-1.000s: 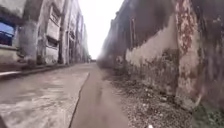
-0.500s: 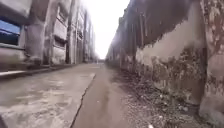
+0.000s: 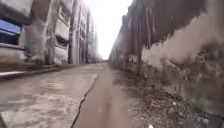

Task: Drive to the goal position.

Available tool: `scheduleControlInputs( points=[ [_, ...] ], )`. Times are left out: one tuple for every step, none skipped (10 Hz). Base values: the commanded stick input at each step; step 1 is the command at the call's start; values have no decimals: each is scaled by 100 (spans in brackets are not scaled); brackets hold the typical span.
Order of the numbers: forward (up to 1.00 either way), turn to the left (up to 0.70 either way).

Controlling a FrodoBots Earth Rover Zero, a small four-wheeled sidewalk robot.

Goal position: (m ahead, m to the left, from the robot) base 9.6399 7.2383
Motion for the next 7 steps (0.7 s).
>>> scheduleControlInputs(
  points=[
    [50, 0],
    [50, 0],
    [50, 0],
    [50, 0],
    [50, 0],
    [50, 0],
    [50, 0]
  ],
)
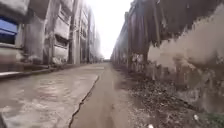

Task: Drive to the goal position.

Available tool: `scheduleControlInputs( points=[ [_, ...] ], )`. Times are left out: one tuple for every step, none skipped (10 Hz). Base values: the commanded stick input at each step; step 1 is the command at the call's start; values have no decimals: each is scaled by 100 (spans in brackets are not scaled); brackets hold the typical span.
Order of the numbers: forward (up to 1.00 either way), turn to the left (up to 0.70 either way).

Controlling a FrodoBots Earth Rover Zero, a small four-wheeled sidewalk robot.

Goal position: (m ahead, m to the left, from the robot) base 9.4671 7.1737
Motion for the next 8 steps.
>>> scheduleControlInputs(
  points=[
    [50, 0],
    [50, 0],
    [50, 0],
    [50, 0],
    [50, 0],
    [50, 0],
    [50, 0],
    [50, 0]
  ],
)
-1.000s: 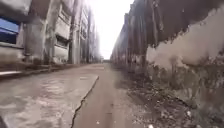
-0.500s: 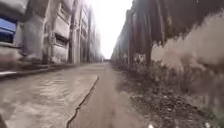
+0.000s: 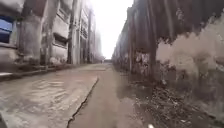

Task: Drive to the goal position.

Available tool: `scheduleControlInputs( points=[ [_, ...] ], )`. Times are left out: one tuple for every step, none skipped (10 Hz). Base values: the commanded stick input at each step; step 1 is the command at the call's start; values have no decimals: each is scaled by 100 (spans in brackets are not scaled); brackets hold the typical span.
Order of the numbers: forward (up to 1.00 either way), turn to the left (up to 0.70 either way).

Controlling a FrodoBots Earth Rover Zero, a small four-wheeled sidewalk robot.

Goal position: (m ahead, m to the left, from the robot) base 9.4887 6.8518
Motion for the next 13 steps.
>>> scheduleControlInputs(
  points=[
    [50, 0],
    [50, 0],
    [50, 0],
    [50, 0],
    [50, 0],
    [50, 0],
    [50, 0],
    [50, 0],
    [50, 0],
    [50, 0],
    [50, 0],
    [50, 0],
    [50, 0]
  ],
)
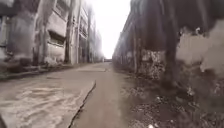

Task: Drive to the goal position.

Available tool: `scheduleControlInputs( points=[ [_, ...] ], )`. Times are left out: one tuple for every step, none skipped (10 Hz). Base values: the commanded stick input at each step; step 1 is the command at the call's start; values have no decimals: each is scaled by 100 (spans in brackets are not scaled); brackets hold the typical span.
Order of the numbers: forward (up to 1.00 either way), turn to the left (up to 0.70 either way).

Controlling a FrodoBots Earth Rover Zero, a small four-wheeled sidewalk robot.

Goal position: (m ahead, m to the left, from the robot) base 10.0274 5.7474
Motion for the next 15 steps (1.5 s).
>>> scheduleControlInputs(
  points=[
    [50, 0],
    [50, 0],
    [50, 0],
    [50, 0],
    [50, 0],
    [50, 0],
    [50, 0],
    [50, 0],
    [50, 0],
    [50, 0],
    [50, 0],
    [50, 0],
    [50, 0],
    [50, 0],
    [50, 0]
  ],
)
